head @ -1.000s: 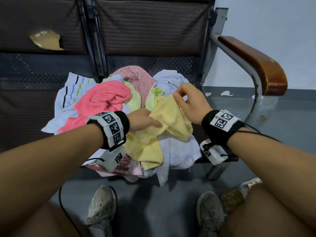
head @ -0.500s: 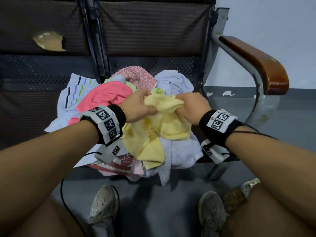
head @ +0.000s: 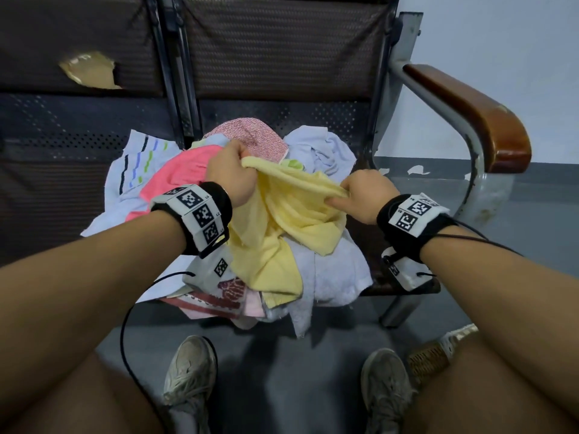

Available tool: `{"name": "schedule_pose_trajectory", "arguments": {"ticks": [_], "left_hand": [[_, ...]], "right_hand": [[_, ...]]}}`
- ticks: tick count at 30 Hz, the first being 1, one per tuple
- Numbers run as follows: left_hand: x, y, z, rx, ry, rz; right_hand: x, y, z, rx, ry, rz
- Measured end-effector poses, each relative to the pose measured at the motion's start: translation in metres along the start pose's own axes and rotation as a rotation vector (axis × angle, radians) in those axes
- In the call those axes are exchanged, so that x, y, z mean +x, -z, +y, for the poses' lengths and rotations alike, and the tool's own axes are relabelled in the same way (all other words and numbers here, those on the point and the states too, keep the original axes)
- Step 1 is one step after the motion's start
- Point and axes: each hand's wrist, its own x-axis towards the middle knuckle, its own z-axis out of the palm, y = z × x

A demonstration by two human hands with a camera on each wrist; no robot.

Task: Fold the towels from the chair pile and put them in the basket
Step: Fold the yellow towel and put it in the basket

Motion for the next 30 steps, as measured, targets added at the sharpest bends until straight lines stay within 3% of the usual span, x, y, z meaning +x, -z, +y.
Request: {"name": "schedule_pose_trajectory", "arguments": {"ticks": [3, 5, 7, 9, 10, 11, 13, 15, 16, 19, 22, 25, 28, 30], "left_hand": [[0.003, 0.005, -0.005, 0.192, 0.072, 0.027], [0.004, 0.0, -0.003, 0.061, 0.101, -0.091], [0.0, -0.005, 0.0, -0.057, 0.128, -0.33], [-0.006, -0.011, 0.004, 0.068, 0.079, -0.592], [-0.008, -0.014, 0.004, 0.115, 0.044, -0.648], [-0.009, -0.016, 0.005, 0.123, 0.022, -0.635], [-0.007, -0.015, 0.006, 0.056, 0.036, -0.455], [0.0, -0.012, 0.003, -0.111, 0.108, -0.257], [0.003, -0.01, 0.001, -0.227, 0.131, -0.221], [0.008, -0.011, -0.003, -0.365, 0.131, -0.176], [0.013, -0.01, -0.006, -0.321, 0.194, -0.021], [0.019, -0.004, -0.008, -0.267, 0.233, -0.047], [0.017, -0.005, -0.014, -0.078, 0.201, -0.151], [0.017, -0.007, -0.015, -0.065, 0.201, -0.108]], "right_hand": [[-0.001, 0.013, -0.01, 0.019, 0.036, 0.344], [-0.003, 0.019, -0.02, 0.11, 0.067, 0.498], [-0.006, 0.019, -0.029, 0.22, 0.13, 0.481], [-0.008, 0.014, -0.034, 0.294, 0.207, 0.368], [-0.008, 0.011, -0.034, 0.314, 0.237, 0.299], [-0.007, 0.007, -0.031, 0.316, 0.255, 0.223], [-0.006, -0.001, -0.02, 0.246, 0.233, 0.031], [-0.006, -0.009, -0.007, 0.063, 0.129, -0.168], [-0.007, -0.012, -0.001, -0.023, 0.071, -0.233], [-0.007, -0.009, 0.012, -0.103, -0.06, -0.286], [-0.006, 0.001, 0.014, -0.139, -0.126, -0.253], [-0.007, 0.011, 0.013, -0.026, -0.182, 0.057], [-0.01, 0.023, 0.008, 0.256, -0.077, 0.394], [-0.015, 0.025, 0.001, 0.404, 0.066, 0.368]]}}
